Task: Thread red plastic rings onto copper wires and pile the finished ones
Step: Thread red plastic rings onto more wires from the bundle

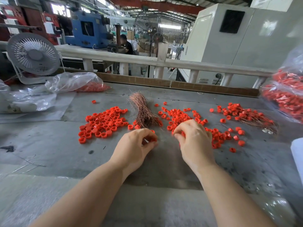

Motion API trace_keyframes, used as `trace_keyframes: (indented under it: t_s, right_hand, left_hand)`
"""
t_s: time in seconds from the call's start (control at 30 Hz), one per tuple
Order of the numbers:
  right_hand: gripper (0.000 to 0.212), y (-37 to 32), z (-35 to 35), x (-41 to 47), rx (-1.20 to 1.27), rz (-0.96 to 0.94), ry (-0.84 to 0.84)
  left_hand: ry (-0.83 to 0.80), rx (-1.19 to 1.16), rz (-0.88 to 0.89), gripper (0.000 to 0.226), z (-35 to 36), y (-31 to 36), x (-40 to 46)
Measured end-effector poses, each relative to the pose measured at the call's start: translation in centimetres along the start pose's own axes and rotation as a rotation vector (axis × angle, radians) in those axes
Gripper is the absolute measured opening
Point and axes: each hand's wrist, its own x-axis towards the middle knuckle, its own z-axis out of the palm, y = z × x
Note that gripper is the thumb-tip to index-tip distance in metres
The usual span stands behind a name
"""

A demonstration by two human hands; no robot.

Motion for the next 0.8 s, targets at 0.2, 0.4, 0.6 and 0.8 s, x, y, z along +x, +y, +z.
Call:
trace_keyframes:
  t_s: [0.2, 0.4, 0.6, 0.8]
  right_hand:
    - [0.025, -0.7, -0.9, 0.5, 0.595, 0.099, 0.207]
    - [0.019, -1.2, -1.6, 0.8, 1.219, 0.344, 0.091]
    - [0.018, -1.5, -1.6, 0.9, 1.444, 0.44, -0.009]
    - [0.018, -1.4, -1.6, 1.0, 1.506, 0.474, -0.038]
  left_hand:
    - [0.027, -0.052, 0.003, 0.007, 0.0, 0.2, 0.0]
    - [0.062, -0.109, 0.058, 0.007, 0.0, 0.6, 0.0]
    - [0.044, -0.117, 0.077, 0.01, 0.0, 0.7, 0.1]
    - [0.047, -0.112, 0.088, 0.01, 0.0, 0.7, 0.1]
